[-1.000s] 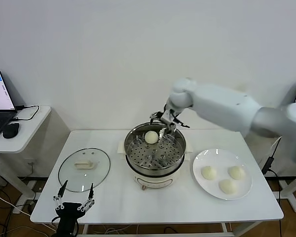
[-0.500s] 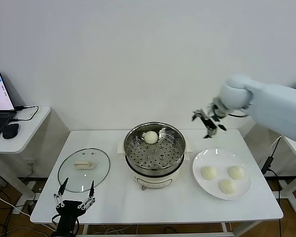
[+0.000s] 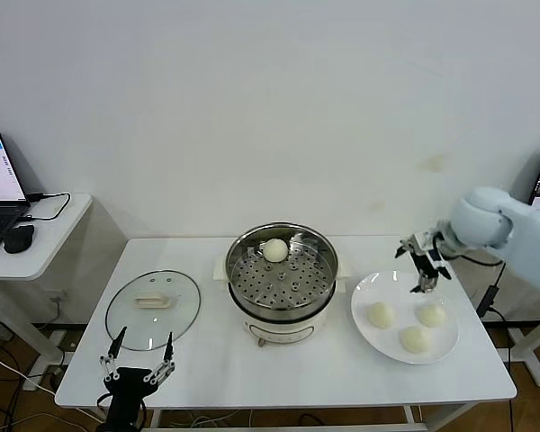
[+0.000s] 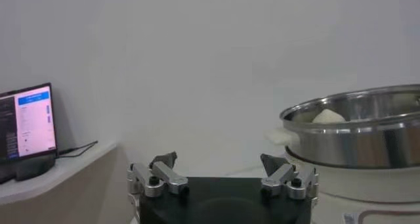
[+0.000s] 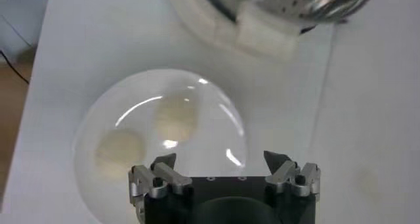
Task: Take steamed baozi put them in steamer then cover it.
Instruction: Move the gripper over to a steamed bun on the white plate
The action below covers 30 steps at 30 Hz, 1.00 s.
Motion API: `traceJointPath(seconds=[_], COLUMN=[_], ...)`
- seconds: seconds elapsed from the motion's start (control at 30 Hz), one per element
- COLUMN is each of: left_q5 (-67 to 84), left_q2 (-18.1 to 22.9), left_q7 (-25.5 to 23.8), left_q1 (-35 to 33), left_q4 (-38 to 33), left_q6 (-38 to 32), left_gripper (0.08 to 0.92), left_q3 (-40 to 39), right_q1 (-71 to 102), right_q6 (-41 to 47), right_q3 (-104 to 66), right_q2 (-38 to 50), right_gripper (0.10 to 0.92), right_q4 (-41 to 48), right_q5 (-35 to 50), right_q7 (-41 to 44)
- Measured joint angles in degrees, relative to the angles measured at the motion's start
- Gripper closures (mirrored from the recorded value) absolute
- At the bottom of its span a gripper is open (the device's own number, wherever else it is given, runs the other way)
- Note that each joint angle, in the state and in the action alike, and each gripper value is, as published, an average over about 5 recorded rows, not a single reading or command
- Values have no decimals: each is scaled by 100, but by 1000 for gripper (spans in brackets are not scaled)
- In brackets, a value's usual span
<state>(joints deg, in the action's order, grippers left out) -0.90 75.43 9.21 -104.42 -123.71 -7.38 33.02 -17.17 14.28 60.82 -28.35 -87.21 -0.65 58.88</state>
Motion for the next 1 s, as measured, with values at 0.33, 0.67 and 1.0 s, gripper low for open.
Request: traceJointPath(seconds=[0.33, 0.67, 1.0], left_q5=[0, 5, 18], left_q2=[17, 3, -6], left_q7=[-6, -10, -14], left_q1=[-56, -51, 12], left_q4=[16, 80, 148], left_q6=[-25, -66, -68], left_gripper=[177, 177, 177], left_q3=[69, 106, 130], right_q1=[1150, 1798, 2024], right_q6=[23, -98, -167], right_q3=[-700, -1125, -1339], right_q2=[-273, -737, -1202], right_gripper=[203, 203, 225], right_q4=[380, 902, 1456], right_q5=[-265, -501, -732], right_q7=[-150, -282, -349])
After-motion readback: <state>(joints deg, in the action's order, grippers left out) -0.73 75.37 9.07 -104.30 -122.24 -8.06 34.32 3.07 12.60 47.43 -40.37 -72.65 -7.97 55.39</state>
